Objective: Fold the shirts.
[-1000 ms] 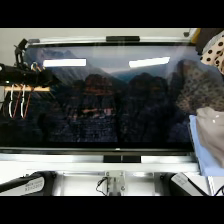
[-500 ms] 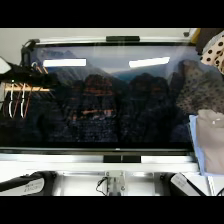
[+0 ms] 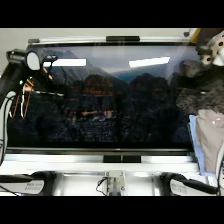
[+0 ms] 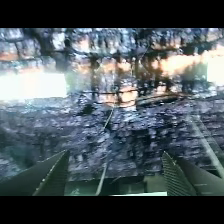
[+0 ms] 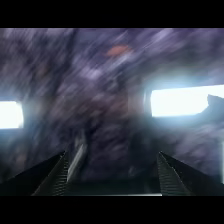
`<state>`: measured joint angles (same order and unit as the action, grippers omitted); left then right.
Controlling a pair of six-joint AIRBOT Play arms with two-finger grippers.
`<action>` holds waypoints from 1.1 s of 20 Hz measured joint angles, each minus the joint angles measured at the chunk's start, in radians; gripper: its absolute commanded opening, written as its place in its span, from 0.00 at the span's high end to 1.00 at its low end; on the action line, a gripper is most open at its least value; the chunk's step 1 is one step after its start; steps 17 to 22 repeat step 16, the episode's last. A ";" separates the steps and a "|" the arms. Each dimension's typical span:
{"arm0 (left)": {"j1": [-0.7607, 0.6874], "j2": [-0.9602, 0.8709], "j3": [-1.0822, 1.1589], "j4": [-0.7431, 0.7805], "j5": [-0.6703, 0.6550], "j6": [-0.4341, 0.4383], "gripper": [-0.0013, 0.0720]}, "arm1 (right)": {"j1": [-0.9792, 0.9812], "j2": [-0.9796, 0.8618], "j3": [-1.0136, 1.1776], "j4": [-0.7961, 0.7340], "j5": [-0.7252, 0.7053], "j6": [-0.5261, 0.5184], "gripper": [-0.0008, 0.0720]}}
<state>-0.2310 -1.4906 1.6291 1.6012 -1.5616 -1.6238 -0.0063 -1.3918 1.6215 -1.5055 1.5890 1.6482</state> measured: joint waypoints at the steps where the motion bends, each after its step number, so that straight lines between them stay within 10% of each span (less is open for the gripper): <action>1: -0.006 0.034 -0.034 -0.006 0.027 -0.014 0.00 | 0.037 -0.014 0.003 0.010 0.012 0.013 0.07; 22: 0.003 0.142 -0.190 -0.006 0.145 -0.061 0.00 | 0.199 -0.048 0.009 0.037 0.053 0.023 0.07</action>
